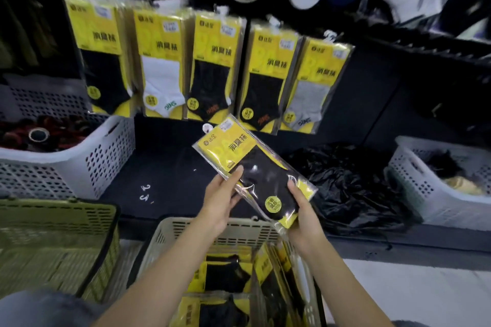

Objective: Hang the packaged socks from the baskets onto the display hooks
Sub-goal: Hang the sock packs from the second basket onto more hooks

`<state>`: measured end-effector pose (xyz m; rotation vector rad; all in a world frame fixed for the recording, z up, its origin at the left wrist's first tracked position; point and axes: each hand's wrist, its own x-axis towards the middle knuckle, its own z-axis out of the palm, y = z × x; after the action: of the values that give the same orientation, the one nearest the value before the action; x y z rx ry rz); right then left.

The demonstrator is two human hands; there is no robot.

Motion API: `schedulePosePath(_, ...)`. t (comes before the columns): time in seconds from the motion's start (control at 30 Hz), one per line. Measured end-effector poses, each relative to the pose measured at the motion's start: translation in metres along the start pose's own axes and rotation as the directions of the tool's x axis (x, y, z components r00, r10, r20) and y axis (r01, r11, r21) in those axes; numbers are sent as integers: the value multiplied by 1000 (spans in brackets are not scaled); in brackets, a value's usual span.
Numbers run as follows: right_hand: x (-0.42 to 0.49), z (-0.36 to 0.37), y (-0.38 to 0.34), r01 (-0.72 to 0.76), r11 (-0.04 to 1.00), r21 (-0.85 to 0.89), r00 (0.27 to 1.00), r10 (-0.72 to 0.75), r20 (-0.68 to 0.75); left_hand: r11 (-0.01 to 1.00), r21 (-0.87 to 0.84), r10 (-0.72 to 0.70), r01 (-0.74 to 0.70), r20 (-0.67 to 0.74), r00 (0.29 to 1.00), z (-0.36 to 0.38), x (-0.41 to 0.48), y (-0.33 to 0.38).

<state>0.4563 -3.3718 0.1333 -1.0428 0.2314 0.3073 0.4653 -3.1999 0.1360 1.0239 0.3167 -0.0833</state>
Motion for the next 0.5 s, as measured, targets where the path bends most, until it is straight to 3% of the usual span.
schedulePosePath(0.07,0,-1,-9,60,993,-98,994,-68,-80,993,51,112,-110,-37,993,12,-2,14)
schedulePosePath(0.17,3,-6,-35,152,946,-287,952,-218,-216,955,166,245,-244,17,969,26,-4,41)
schedulePosePath(0.33,6,13,-88,387,820,-421,897,-441,-35,780,471,325,-413,260,909,54,-4,63)
schedulePosePath(0.5,0,25,-118,518,743,-425,808,-588,-44,742,456,343,-491,370,863,79,-4,65)
